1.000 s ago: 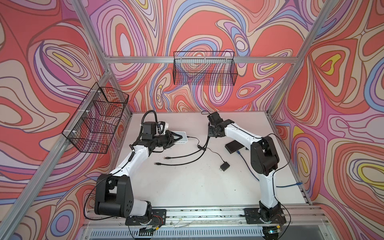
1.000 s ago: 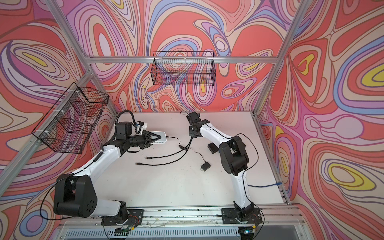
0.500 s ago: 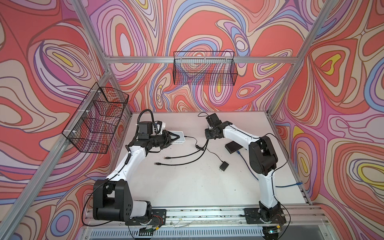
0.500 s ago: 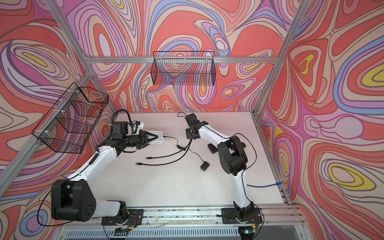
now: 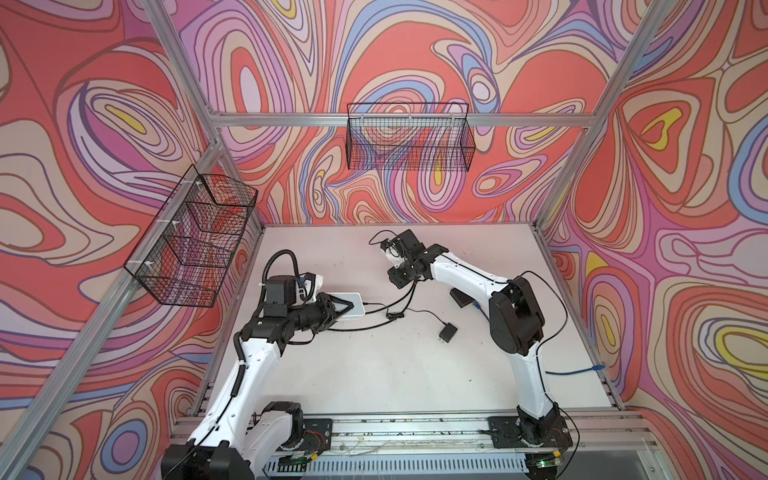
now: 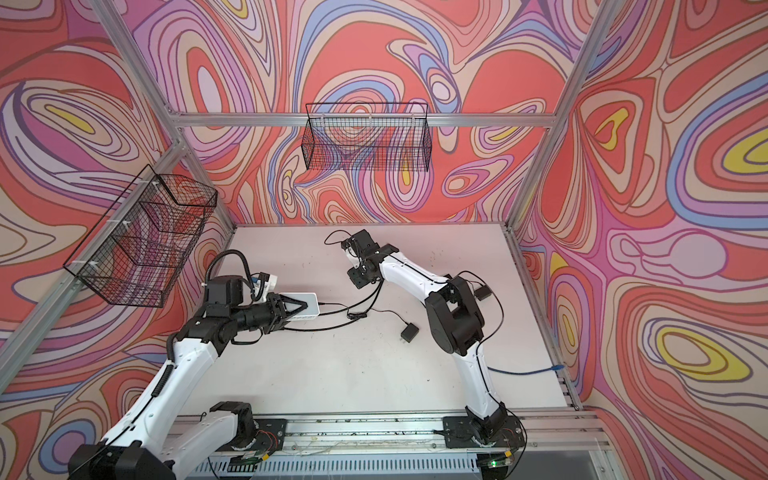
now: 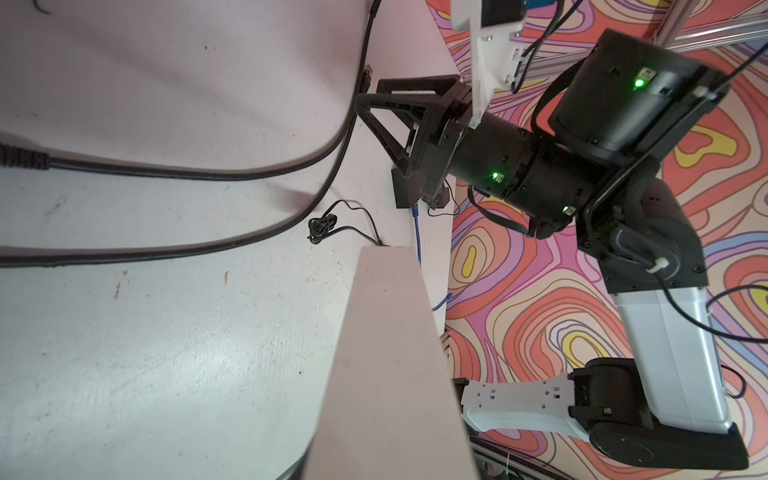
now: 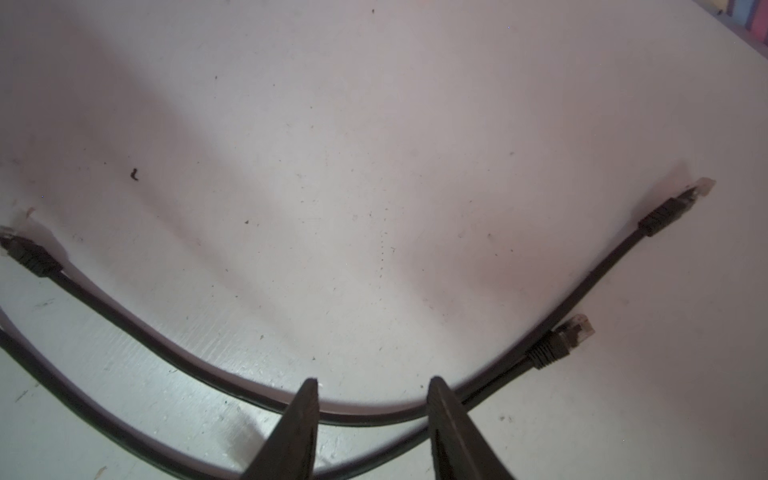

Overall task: Insert the plug into the switch port
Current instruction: 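Move the right gripper over the black ethernet cables on the table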

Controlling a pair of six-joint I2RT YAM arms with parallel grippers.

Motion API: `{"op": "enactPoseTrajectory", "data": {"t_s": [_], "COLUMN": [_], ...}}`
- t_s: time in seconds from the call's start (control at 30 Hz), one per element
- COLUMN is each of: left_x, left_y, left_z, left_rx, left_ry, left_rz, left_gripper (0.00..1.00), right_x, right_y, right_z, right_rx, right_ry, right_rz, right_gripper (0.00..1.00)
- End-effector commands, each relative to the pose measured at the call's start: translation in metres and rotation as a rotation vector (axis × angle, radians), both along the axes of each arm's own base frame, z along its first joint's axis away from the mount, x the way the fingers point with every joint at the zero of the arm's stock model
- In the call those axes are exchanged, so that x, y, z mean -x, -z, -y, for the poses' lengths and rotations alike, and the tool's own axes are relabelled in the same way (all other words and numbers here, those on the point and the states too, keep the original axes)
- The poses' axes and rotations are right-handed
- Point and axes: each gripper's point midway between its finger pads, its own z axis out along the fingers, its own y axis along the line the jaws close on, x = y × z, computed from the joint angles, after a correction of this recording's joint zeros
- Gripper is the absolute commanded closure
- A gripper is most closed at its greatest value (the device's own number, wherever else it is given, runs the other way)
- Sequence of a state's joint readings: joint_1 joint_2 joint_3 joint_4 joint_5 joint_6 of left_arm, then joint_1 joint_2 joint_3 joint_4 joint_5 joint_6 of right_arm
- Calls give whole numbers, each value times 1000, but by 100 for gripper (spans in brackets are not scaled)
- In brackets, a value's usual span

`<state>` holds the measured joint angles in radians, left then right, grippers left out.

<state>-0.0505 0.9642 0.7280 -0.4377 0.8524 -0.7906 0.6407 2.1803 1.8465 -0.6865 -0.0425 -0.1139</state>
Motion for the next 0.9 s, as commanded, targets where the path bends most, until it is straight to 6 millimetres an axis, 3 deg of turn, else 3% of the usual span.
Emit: {"op": "enactPoseTrajectory", "data": {"t_s": [0.0,0.13,0.47,0.87], "left_x": [15,33,74,98], "left_y": [12,21,38,44], "left_z": [-7,-13,-20,-23], "left_rx": [-13,-24,-35,-49], "left_ry": [-44,-93,-147,-166], "left_rz": [-69,-113,-190,-214], "left_gripper": [88,88,88,87], "right_x": [27,51,85,100], "right_y": [14,22,44,66], "right_z": [-20,-35,-63,-93], "right_rx": [37,45,81,101], "right_ry": [-148,-253,-398,-469], "right_rz": [-61,-103,-132,-132], "right_gripper": [56,54,49,45]}}
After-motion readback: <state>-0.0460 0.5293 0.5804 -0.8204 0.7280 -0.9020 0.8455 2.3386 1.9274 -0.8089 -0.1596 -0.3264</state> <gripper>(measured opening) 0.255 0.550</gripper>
